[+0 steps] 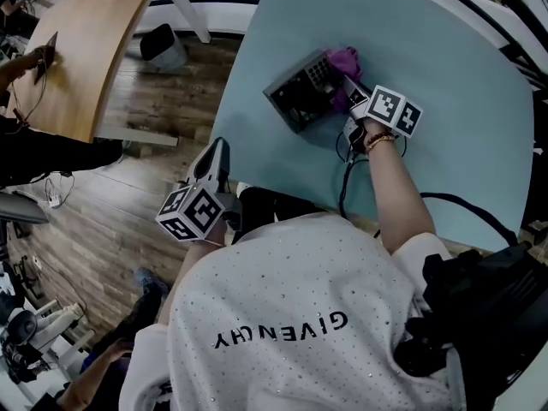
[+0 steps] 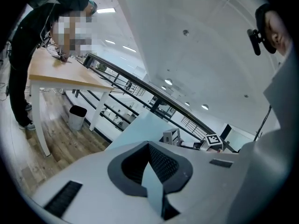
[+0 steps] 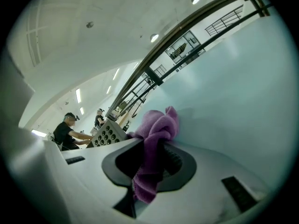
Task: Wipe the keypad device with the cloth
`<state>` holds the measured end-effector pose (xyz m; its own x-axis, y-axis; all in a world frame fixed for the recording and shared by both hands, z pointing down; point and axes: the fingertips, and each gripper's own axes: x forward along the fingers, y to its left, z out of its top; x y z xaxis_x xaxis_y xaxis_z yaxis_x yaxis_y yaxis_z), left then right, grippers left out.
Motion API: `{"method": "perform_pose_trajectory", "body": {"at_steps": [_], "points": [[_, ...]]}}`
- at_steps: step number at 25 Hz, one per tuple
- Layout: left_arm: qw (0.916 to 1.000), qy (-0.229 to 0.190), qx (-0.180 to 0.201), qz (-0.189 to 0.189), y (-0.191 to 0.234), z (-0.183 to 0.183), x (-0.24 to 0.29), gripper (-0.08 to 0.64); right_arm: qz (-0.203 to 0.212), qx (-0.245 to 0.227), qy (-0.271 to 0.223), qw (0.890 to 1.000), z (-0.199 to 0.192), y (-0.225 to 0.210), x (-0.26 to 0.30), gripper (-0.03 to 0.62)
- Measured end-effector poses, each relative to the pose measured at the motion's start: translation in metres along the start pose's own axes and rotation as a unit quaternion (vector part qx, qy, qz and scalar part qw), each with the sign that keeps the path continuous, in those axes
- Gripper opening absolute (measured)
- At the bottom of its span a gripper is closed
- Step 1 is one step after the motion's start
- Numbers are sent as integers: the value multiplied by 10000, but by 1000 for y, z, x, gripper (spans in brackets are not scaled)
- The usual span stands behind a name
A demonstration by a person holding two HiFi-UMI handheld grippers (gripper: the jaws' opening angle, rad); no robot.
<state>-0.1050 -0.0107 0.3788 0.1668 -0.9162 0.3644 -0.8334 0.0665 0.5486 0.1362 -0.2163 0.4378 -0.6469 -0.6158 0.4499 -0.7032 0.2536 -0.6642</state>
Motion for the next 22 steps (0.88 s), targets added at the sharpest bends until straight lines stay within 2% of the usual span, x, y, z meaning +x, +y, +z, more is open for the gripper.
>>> {"method": "perform_pose_trajectory", "body": {"at_steps": [7,11,15,18,22], "points": [[9999,58,-110,74,-7,-33,-12,0,-115,-619,458,9970,-17,-8,-5,71],[9999,62,60,82,-14,-29,-21,0,-369,-1049,664,9916,-18,-12,-6,71],[9999,-9,101,110,-16,-19,-38,0,-615,-1634,845,9810,-23,-11,-20,71],[9998,-124,158,82,-17,-8,-46,0,-315,-1960,574,9784,-16,13,-35,71],[9991,-219,316,-182,-29,0,-51,0,475,-2382,-169,9699,0,71,-69,71]]}}
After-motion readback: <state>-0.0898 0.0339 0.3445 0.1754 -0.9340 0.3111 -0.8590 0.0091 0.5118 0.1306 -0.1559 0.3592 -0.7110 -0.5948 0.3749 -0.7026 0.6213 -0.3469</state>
